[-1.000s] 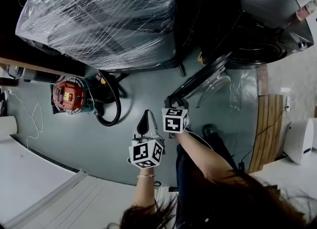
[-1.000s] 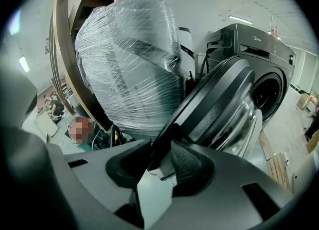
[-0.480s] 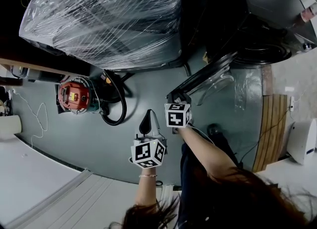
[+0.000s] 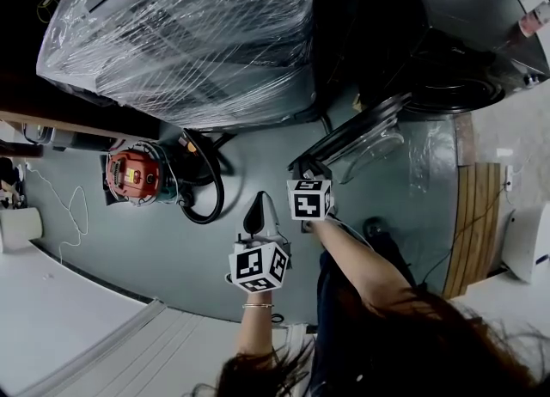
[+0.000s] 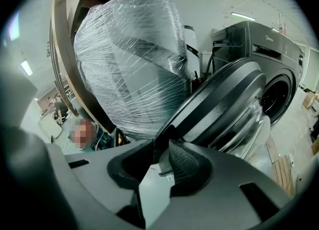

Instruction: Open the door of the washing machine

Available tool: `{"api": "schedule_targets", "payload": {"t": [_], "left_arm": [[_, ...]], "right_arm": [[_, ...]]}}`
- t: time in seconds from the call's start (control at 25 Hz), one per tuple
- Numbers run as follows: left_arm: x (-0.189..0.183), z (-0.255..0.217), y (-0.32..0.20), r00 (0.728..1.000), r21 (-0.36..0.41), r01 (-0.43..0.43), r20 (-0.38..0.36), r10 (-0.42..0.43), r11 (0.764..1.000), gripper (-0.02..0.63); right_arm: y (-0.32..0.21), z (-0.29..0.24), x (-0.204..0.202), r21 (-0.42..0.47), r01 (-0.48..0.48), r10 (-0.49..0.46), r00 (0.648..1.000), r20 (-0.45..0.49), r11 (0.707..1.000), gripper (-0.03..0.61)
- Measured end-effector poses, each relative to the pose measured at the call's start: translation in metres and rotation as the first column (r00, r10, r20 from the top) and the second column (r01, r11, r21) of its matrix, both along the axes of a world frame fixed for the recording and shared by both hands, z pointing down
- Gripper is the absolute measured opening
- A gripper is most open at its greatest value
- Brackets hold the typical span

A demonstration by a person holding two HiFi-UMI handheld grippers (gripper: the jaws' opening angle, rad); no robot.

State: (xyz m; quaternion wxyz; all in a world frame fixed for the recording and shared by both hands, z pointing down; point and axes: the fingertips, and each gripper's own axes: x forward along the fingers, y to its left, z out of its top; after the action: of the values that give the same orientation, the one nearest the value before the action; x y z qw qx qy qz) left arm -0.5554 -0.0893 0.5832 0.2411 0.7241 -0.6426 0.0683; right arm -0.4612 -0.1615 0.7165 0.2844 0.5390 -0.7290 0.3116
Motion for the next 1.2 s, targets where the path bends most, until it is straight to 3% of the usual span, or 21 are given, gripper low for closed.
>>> {"api": "schedule_targets", "payload": {"t": [0.36,0.68,1.2], "left_arm": [[0.007,-0.016,-0.008,0.999,0.010,-0.037,0.001,0.037,0.999,0.014],[0.028,-0.039,-0.001,0.998,0.004,-0.056,-0.006,0.056,0.998,0.014],[0.104,-0.109,0.036,0.996,0.052,-0.087,0.038,0.085,0.995,0.014]], "right_arm": [[0.004,-0.027,0.011,0.021,0.038,-0.037,0.999,-0.022,0.999,0.067],[0.016,-0.067,0.046,0.053,0.076,-0.073,0.996,-0.049,0.996,0.051],[0.059,-0.151,0.123,0.162,0.140,-0.138,0.990,-0.024,0.977,0.039]]}}
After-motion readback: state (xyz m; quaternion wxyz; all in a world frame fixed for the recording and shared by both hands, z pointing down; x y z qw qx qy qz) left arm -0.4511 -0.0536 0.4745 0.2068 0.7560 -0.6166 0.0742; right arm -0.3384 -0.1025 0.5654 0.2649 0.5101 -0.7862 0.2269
